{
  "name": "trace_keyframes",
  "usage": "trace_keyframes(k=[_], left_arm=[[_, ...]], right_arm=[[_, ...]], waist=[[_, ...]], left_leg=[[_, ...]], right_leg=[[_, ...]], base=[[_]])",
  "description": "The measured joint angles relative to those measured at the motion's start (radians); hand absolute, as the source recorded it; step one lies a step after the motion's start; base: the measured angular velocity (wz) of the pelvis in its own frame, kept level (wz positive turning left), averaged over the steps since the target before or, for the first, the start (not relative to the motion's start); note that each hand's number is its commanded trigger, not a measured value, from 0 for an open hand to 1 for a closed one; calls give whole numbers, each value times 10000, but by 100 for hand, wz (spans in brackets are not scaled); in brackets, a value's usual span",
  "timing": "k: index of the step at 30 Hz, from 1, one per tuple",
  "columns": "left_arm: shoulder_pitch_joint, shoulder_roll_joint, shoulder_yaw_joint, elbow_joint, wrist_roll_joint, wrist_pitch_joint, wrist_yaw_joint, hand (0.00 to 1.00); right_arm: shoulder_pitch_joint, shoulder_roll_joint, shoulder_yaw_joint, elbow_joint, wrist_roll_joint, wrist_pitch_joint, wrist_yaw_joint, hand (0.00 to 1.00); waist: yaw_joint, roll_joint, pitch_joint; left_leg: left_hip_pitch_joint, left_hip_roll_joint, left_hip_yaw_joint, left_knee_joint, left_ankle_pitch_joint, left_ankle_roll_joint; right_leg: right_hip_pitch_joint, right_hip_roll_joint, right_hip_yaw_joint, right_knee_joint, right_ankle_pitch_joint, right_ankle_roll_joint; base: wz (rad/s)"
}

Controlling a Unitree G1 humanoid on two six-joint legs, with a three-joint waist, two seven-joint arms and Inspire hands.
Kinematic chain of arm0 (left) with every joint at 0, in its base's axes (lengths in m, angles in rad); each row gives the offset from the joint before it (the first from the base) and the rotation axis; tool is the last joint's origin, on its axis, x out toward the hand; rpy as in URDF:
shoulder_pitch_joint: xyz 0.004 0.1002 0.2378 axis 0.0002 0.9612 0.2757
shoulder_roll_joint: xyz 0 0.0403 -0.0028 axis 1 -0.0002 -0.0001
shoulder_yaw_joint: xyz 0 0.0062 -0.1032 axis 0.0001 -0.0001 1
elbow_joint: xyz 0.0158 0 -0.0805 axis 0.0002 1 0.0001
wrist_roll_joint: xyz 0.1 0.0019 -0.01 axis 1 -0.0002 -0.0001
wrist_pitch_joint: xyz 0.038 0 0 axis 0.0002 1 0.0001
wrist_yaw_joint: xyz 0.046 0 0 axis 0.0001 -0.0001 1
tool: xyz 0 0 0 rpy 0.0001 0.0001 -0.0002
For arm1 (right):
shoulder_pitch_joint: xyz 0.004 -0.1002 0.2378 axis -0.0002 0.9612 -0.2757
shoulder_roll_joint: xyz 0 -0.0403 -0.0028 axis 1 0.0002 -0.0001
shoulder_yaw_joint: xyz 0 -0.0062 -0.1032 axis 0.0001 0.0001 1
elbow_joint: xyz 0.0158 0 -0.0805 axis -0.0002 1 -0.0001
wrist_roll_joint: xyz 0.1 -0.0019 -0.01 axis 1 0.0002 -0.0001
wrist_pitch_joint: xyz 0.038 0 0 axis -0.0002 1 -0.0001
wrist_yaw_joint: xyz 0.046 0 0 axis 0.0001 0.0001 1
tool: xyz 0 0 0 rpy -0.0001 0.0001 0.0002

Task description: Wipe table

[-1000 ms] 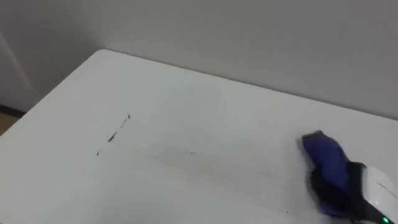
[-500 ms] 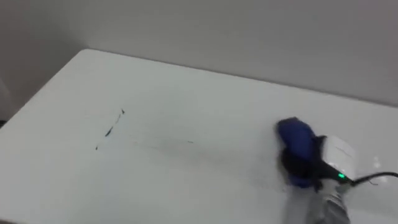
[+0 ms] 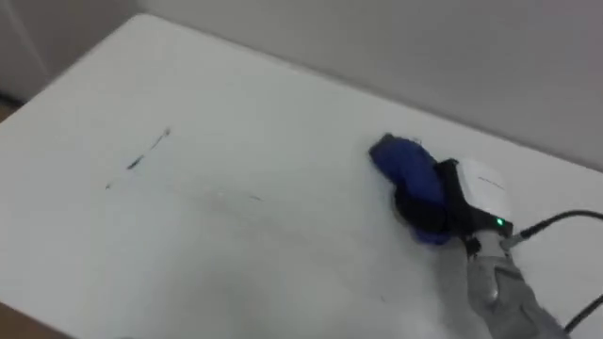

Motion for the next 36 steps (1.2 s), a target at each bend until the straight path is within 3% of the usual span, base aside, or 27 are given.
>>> trace_keyframes(k=[2,5,8,9,11,13,14,16,20,23,24,26,27,30,32,36], left_arm=[[132,-61,-95,-29,-33,-101,-8,0],[141,-131,-230,-58,-57,62,23,0],[162,-222,-769,-68,-65,173,27,0],[195,-327,-900,-44,-33,256,28,0],[139,-387,-1016,103,-15,348,19,0],[75,-423,-1226,96,-75,666,41,0],[50,-428,-1276,81,-110,727,44,0],[-56,-438,-1407,2,-112,907,169,0],[215,-440,-1380,-444,-271,1270,264,0],[270,-439,-1174,-562,-210,1366,324,0],[307,-445,-904,-556,5,1333,414,0],[329,-412,-537,-540,110,1287,648,0],[358,-398,-299,-542,109,1247,725,0],[390,-381,150,-584,75,1028,915,0],[404,-377,162,-581,-34,982,921,0],[313,-369,96,-564,-15,845,1139,0]], right_arm=[[318,-154,-586,154,3,18,-97,100],[569,-19,-918,45,78,314,-158,100],[526,462,-879,-529,-16,943,68,100],[486,725,-652,-1041,-138,1165,366,100],[451,1033,53,-1753,-253,1368,531,100],[35,1468,1348,-2603,-636,1596,1113,100],[-87,1548,1634,-2708,-720,1584,1240,100],[-312,1996,2434,-3001,-862,1444,1466,100],[25,2093,2618,-2705,-556,918,1123,100],[519,2075,2187,-2071,-456,34,143,100],[1130,1976,1703,-2048,-369,-282,-392,100],[2100,1715,962,-2055,-23,-537,-1226,100],[2664,1527,403,-1990,288,-631,-1706,100],[3605,1117,-782,-1415,772,-740,-2686,100],[3800,925,-1256,-1044,930,-751,-2917,100],[3668,905,-1605,-581,963,-582,-2904,100]], waist=[[-166,-47,-60],[-248,-32,-72],[-84,122,-90],[41,287,-65],[382,489,-65],[635,745,-64],[633,799,-54],[802,926,-34],[503,908,-64],[-268,777,-94],[-555,715,-125],[-801,508,-215],[-976,458,-279],[-1063,209,-305],[-1257,195,-310],[-1186,234,-327]], left_leg=[[52,114,330,-37,30,-13],[-11,389,409,255,49,-47],[57,430,570,410,96,-113],[99,428,674,431,95,-110],[248,281,936,260,46,-28],[269,-296,1080,-167,-135,251],[266,-397,1091,-284,-137,256],[206,-518,1085,-494,-127,260],[120,-758,806,-598,-177,379],[319,-866,646,-653,-152,500],[443,-919,673,-703,-116,561],[576,-1002,874,-805,-113,632],[656,-1066,942,-801,-167,721],[762,-1194,1269,-800,-317,908],[840,-1278,1286,-796,-394,1012],[1058,-1308,1482,-792,-584,1125]], right_leg=[[42,124,-161,-108,-242,-168],[-21,404,-104,-3,-408,-395],[-155,492,92,170,-564,-478],[-196,620,335,135,-548,-496],[-362,772,833,151,-399,-678],[-695,817,1175,158,-201,-769],[-758,816,1186,157,-159,-780],[-1056,820,1397,292,-116,-801],[-980,745,1582,255,-108,-693],[-524,735,1557,-150,-35,-569],[-284,730,1577,-418,16,-489],[-7,687,1623,-712,107,-373],[172,664,1705,-856,153,-295],[264,583,2027,-1046,265,-118],[388,591,2028,-1137,316,-86],[584,653,1870,-1119,402,-118]], base=[[-22],[-16],[-10],[-40],[-51],[-44],[-9],[-6],[11],[35],[36],[15],[0],[-18],[-7],[-15]])
